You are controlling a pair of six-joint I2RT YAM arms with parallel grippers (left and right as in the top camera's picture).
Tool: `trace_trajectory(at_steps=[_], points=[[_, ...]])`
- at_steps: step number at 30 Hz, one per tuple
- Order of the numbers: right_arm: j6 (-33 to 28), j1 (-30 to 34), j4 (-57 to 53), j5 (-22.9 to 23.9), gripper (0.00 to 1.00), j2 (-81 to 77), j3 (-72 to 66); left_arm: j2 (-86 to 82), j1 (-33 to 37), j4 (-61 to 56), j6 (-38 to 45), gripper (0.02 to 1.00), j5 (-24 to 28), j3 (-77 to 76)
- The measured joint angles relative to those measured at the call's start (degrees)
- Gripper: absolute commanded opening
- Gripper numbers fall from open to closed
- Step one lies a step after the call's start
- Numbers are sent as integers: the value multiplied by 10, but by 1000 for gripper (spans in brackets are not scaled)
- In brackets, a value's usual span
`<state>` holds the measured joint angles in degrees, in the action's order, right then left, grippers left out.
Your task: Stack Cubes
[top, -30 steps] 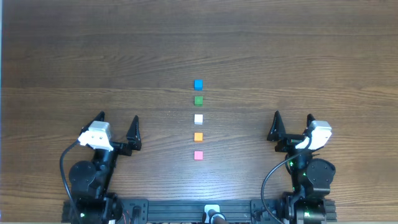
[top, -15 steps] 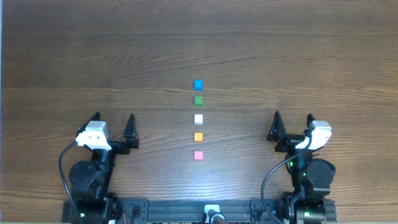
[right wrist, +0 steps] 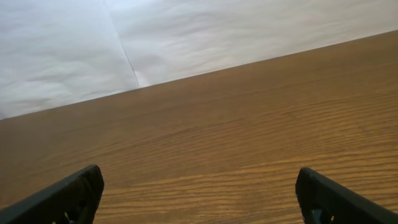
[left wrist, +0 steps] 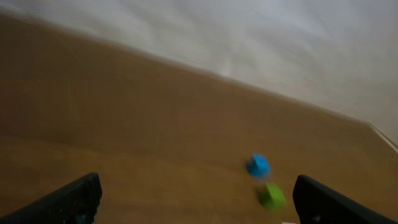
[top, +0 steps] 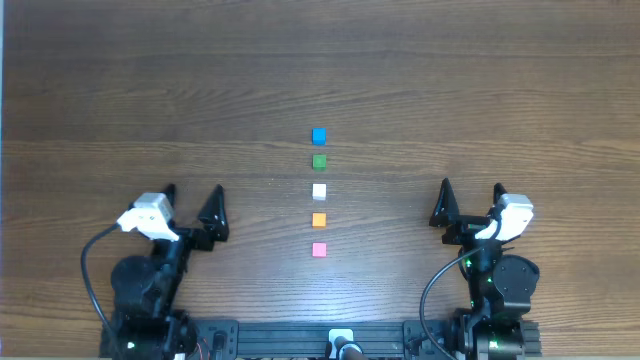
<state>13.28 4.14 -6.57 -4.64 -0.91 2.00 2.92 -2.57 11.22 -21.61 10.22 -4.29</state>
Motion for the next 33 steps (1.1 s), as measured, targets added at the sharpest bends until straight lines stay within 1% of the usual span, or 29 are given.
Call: trace_trajectory(at_steps=[3,7,10,11,13,15,17,18,21,24,27,33], points=[[0,0,0,0,991,0,0,48,-14,77,-24,963,36,-62],[0,0,2,0,991,0,0,138,-46,188,-43,895,87,-207],[0,0,2,0,993,0,-1,209,-72,249,-49,871,112,-329],[0,0,2,0,993,0,-1,226,-79,268,-49,877,118,-361],[0,0,2,0,993,0,-1,267,-99,316,-51,928,125,-428],[0,0,2,0,993,0,-2,306,-124,349,-50,956,132,-479],[0,0,2,0,991,0,-2,342,-152,363,-50,996,134,-511],[0,0,2,0,991,0,-2,359,-167,363,-50,996,134,-520],[0,0,2,0,991,0,-2,410,-218,365,-60,996,125,-530],[0,0,2,0,993,0,-2,466,-281,375,-89,996,95,-530],[0,0,2,0,991,0,-2,538,-350,379,-140,996,50,-530],[0,0,2,0,991,0,-2,620,-454,396,-231,998,-1,-530]])
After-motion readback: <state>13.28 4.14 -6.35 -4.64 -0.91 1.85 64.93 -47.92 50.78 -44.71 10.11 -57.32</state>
